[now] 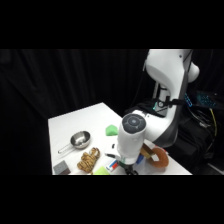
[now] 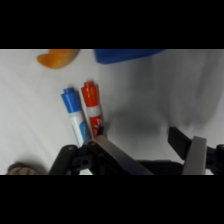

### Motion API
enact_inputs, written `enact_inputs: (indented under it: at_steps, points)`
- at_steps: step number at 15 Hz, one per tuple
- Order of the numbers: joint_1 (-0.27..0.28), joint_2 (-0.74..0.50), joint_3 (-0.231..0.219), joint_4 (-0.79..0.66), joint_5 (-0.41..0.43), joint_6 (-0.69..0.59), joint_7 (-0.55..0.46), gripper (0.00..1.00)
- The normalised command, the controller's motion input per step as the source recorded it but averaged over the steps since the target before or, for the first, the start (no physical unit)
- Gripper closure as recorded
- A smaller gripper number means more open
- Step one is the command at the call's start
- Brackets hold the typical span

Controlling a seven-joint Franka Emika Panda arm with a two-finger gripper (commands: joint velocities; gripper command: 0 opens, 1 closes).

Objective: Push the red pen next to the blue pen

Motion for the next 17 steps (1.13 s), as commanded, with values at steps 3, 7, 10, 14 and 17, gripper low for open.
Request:
enact_inputs:
  at_steps: [3, 7, 10, 14, 17]
  points:
    - [-0.211, -0.54, -0.052, -0.39, -0.096, -0.02, -0.23, 0.0]
    - [-0.327, -0.73, 0.041, -0.26, -0.017, -0.28, -0.34, 0.0]
    - [-0.423, -0.54, 0.093, 0.04, 0.156, -0.48, -0.41, 0.0]
    - [-0.385, -0.33, 0.068, 0.36, 0.22, -0.72, -0.51, 0.0]
    - [-0.226, -0.11, 0.018, 0.65, 0.126, -0.84, -0.37, 0.0]
